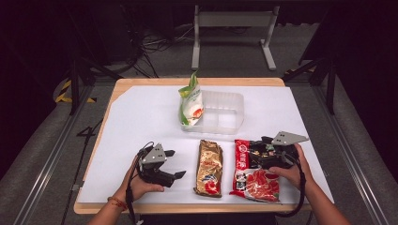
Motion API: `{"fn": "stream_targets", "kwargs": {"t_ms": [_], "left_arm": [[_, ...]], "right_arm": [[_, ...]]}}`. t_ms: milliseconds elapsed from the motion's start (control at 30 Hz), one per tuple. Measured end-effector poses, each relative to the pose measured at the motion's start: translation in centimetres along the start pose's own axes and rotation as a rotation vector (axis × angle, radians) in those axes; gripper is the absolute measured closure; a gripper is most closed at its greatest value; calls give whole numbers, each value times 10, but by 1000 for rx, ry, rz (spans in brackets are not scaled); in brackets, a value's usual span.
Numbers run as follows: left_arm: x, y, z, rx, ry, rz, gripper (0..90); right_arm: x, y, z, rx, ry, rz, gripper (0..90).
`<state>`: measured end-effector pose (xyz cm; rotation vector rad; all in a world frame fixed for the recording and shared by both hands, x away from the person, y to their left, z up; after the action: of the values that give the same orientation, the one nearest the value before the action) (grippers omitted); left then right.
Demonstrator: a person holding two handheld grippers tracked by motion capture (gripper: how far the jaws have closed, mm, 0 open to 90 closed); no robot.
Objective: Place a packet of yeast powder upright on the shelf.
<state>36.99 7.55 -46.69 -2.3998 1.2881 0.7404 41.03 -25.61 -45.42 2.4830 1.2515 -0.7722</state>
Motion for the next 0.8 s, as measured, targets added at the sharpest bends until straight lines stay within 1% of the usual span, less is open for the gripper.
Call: {"fn": "stream_targets", "kwargs": {"t_ms": [67,100,167,200,233,267,300,333,367,400,433,467,500,567,633,667,733,767,800], "left_arm": [[2,1,1,-8,-7,4,162],[3,3,1,-25,-9,19,154],[5,5,0,-41,-7,39,153],[8,7,-1,-47,-11,54,143],[8,7,-1,-47,-11,54,143],[10,10,-2,-56,-12,73,143],[15,13,-3,-52,-22,83,142],[15,13,-3,-52,-22,83,140],[18,16,-4,-46,-27,94,140],[21,20,-5,-42,-35,102,140],[21,20,-5,-42,-35,102,138],[22,23,-5,-38,-40,112,138],[23,25,-6,-33,-40,115,137],[24,28,-7,-29,-41,125,137],[24,31,-9,-40,-44,135,133],[25,32,-10,-40,-40,142,133],[25,34,-11,-32,-46,136,134],[27,36,-11,-18,-56,126,134],[28,37,-12,-17,-57,131,134]], "right_arm": [[1,-3,-2,-8,0,-5,193],[5,-8,-7,-16,5,-22,193],[6,-10,-8,-19,5,-28,192],[12,-13,-11,-22,-1,-34,207],[12,-13,-11,-22,-1,-34,207],[15,-15,-12,-18,-3,-38,211],[25,-20,-13,-25,-29,-56,218],[25,-20,-13,-25,-29,-56,218],[28,-23,-14,-35,-41,-64,221],[33,-30,-19,-55,-54,-82,227],[34,-32,-21,-60,-57,-89,226],[34,-32,-21,-60,-57,-89,226],[39,-37,-25,-76,-72,-107,226],[41,-38,-27,-84,-77,-106,226],[49,-40,-33,-63,-76,-135,222],[53,-41,-34,-63,-83,-137,221],[61,-42,-35,-51,-90,-141,230],[65,-42,-36,-39,-89,-143,245],[66,-43,-36,-38,-88,-146,252]]}}
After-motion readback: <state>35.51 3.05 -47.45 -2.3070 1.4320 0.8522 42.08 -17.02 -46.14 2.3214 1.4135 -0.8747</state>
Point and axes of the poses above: each handheld gripper's, and its own axes: x roughly forward along the jaws, z roughly out of its underside, y roughly to its right, the point moved 7 cm from there along x, roughly forward along the jaws, and after that the axes turned 8 degrees about -z, right-handed, at the moved point
